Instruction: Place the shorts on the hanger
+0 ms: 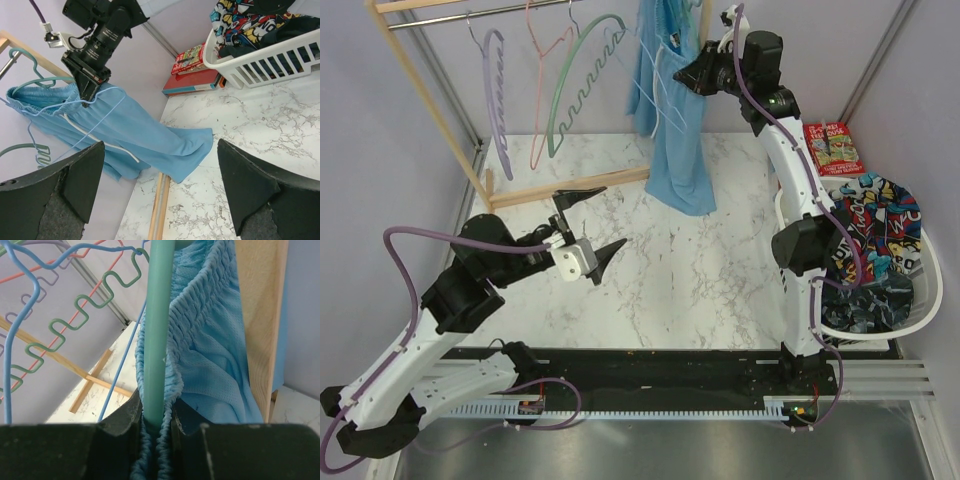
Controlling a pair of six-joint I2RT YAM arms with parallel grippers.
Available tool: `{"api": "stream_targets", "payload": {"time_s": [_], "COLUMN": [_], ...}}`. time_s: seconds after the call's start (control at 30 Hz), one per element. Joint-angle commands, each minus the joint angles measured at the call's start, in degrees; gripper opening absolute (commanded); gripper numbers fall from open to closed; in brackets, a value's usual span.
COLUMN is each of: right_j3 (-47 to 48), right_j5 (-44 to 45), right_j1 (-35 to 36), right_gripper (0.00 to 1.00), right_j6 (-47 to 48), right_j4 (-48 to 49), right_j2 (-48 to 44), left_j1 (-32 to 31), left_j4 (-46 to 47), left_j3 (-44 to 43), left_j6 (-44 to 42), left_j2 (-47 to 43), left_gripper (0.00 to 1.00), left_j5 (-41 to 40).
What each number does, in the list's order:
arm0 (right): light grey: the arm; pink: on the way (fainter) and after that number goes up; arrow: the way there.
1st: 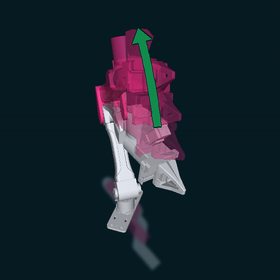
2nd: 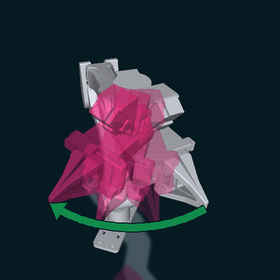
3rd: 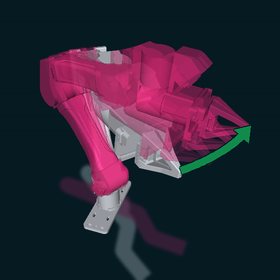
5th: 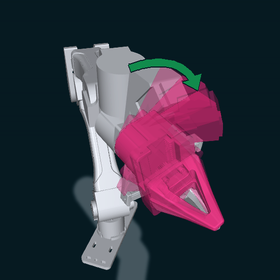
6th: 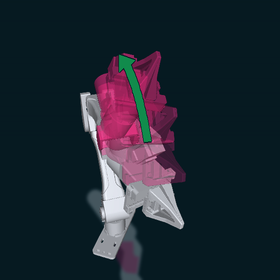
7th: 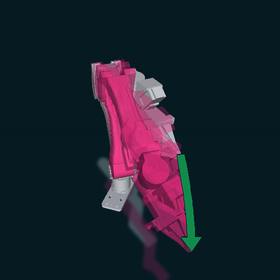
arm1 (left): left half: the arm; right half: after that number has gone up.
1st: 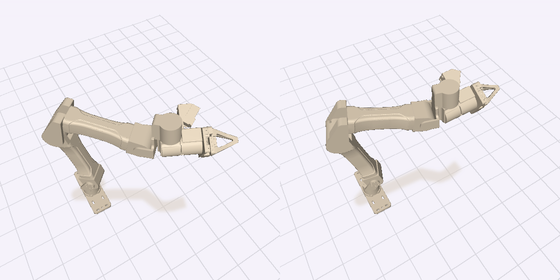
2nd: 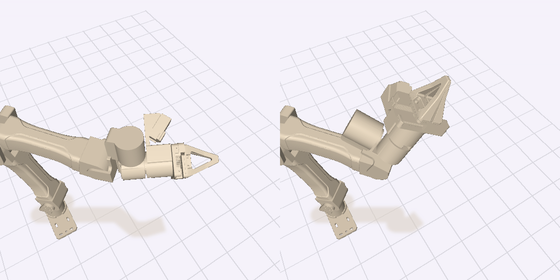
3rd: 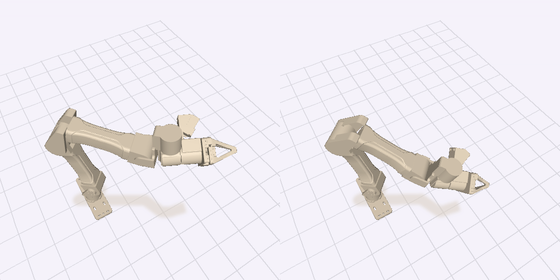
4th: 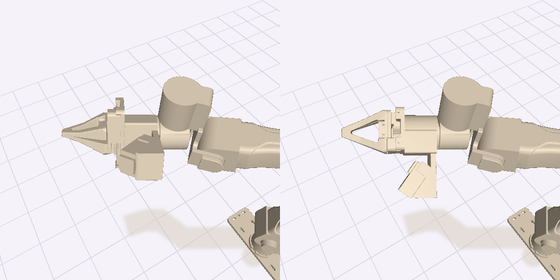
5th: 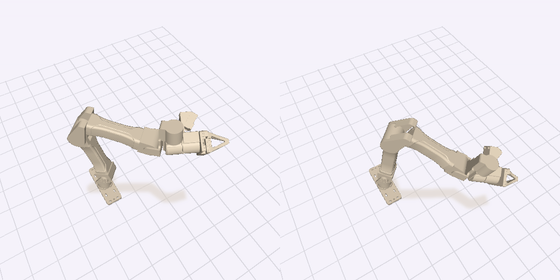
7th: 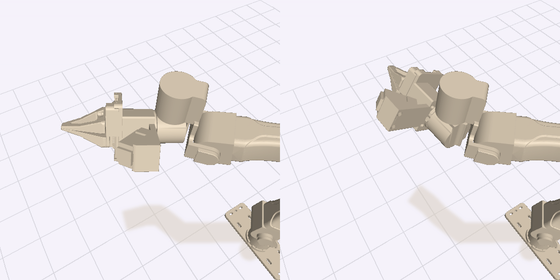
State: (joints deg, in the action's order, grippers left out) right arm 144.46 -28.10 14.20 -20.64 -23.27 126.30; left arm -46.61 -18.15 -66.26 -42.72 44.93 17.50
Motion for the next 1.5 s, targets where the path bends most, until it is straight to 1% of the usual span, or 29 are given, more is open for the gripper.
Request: {"api": "stream_targets", "payload": {"time_s": [0.0, 0.03, 0.07, 0.13, 0.17, 0.23, 0.3, 0.37, 0.53, 0.63, 0.67, 0.73, 0.77, 0.93, 1.03, 1.13, 1.23, 1.27, 1.3, 1.33, 1.37, 1.43, 1.47], "right_j3": [1.5, 0.9, 0.6, -0.8, -1.2, -2.8, -4.6, -5.7, -7.5, -8.8, -9.2, -11.0, -11.6, -15.5, -17.0, -18.3, -21.8, -23.1, -25.4, -26.8, -28.3, -33.4, -35.2], "right_j5": [4.0, 4.0, 4.0, 4.3, 4.5, 4.8, 5.6, 7.7, 10.3, 9.6, 9.1, 9.1, 9.4, 10.8, 11.7, 12.5, 13.8, 13.8, 13.9, 14.0, 14.0, 13.0, 12.3], "right_j1": [0.0, -0.1, -0.1, -0.2, -0.1, -0.2, -0.2, -0.2, -0.4, -0.4, -0.4, -0.4, -0.4, -1.4, -2.9, -4.9, -6.6, -6.9, -7.2, -7.3, -7.9, -8.0, -8.0], "right_gripper": [0.15, 0.2, 0.3, 0.44, 0.57, 0.62, 0.7, 0.75, 0.79, 0.84, 0.89, 0.93, 0.98, 0.98, 0.98, 0.98, 0.98, 0.98, 0.98, 0.98, 0.98, 0.98, 0.98], "right_j6": [-1.3, -1.2, -1.2, -0.8, -0.8, -0.4, 0.5, 1.7, 3.9, 5.1, 5.5, 6.4, 6.9, 8.6, 9.4, 10.4, 12.6, 13.3, 14.6, 15.0, 15.5, 17.2, 17.7], "right_j4": [6.8, 6.9, 6.9, 6.8, 6.9, 6.9, 6.7, 6.0, 3.6, 2.1, 1.5, 1.2, 0.8, 0.2, 0.0, -0.6, -2.1, -2.7, -3.4, -4.5, -6.8, -9.1, -11.3], "right_j2": [0.0, -0.3, -0.7, -2.4, -3.2, -5.4, -8.2, -9.7, -14.3, -16.3, -16.9, -18.9, -19.4, -24.0, -27.2, -30.9, -36.1, -39.1, -40.7, -42.2, -45.1, -48.5, -51.8], "left_j1": [0.4, 0.4, 0.5, 0.8, 1.5, 2.5, 4.1, 5.5, 8.7, 10.5, 11.2, 12.0, 12.8, 15.5, 18.5, 22.1, 28.7, 30.0, 31.2, 32.2, 34.0, 36.1, 38.0], "left_j4": [-0.9, -0.8, -0.8, -0.8, -0.8, -0.6, -0.3, -0.3, -0.2, -0.4, -0.5, -1.2, -1.4, -3.4, -6.9, -13.4, -22.2, -24.0, -28.0, -29.9, -31.5, -36.1, -37.3], "left_j3": [0.3, 0.3, 0.3, 0.3, 0.4, 0.8, 1.0, 1.0, 0.6, 0.9, 1.0, 1.0, 1.2, 0.9, -1.2, -6.1, -12.9, -13.8, -14.6, -15.3, -16.0, -16.3, -15.6], "left_j6": [0.0, 0.4, 0.6, 2.4, 3.0, 4.9, 6.8, 8.0, 12.5, 14.2, 14.6, 15.6, 15.9, 20.0, 23.6, 29.3, 33.5, 34.2, 34.8, 35.0, 35.2, 35.8, 35.9], "left_j2": [-0.2, -0.2, -0.1, -0.1, -0.3, -0.4, -0.8, -1.2, -1.7, -2.7, -2.9, -3.4, -3.5, -3.9, -2.9, 0.2, 3.9, 4.5, 5.3, 5.6, 6.0, 6.0, 5.7], "left_gripper": [0.99, 0.99, 0.99, 0.99, 0.99, 1.0, 0.99, 0.99, 0.99, 0.99, 0.99, 0.99, 0.99, 0.99, 0.99, 0.99, 0.99, 0.99, 0.99, 0.99, 0.99, 0.99, 0.99], "left_j5": [-0.4, -0.6, -0.7, -0.8, -0.7, -0.5, -0.4, 0.1, 0.2, 1.1, 1.2, 1.1, 1.1, 2.0, 2.1, -0.5, -0.4, 0.9, 1.8, 2.7, 5.2, 7.6, 10.0]}}
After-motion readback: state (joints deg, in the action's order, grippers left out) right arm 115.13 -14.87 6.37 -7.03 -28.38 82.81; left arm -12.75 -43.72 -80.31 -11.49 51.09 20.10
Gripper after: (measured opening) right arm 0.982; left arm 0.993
